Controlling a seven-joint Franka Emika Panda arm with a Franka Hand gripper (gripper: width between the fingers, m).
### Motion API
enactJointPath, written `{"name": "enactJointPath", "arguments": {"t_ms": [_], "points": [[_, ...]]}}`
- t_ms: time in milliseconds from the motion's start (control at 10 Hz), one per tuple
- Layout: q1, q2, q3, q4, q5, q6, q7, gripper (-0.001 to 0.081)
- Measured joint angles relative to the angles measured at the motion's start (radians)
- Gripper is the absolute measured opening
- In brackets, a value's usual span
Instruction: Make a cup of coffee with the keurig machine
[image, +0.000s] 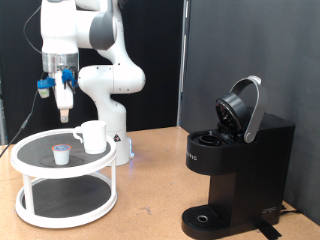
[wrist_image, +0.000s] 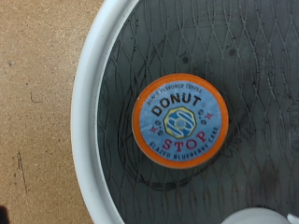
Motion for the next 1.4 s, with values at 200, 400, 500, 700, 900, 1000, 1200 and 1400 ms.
{"name": "enactJointPath", "arguments": {"t_ms": [200,400,500,700,900,1000,1200,1400], "points": [[-0.009,0.018,-0.002,-0.032,-0.016,0.062,0.0,0.0734],[-0.024,0.039,-0.005,-0.069,-0.04,0.139,0.001,0.0734],[-0.03,0.049,-0.005,-0.085,-0.049,0.169,0.002,0.0734],[-0.041,0.076,-0.005,-0.117,-0.065,0.232,0.006,0.0734],[-0.046,0.103,-0.005,-0.143,-0.072,0.289,0.013,0.0734],[-0.047,0.115,-0.005,-0.153,-0.072,0.313,0.013,0.0734],[-0.048,0.13,-0.005,-0.168,-0.073,0.341,0.014,0.0734],[-0.048,0.142,-0.005,-0.175,-0.073,0.355,0.02,0.0734]]}}
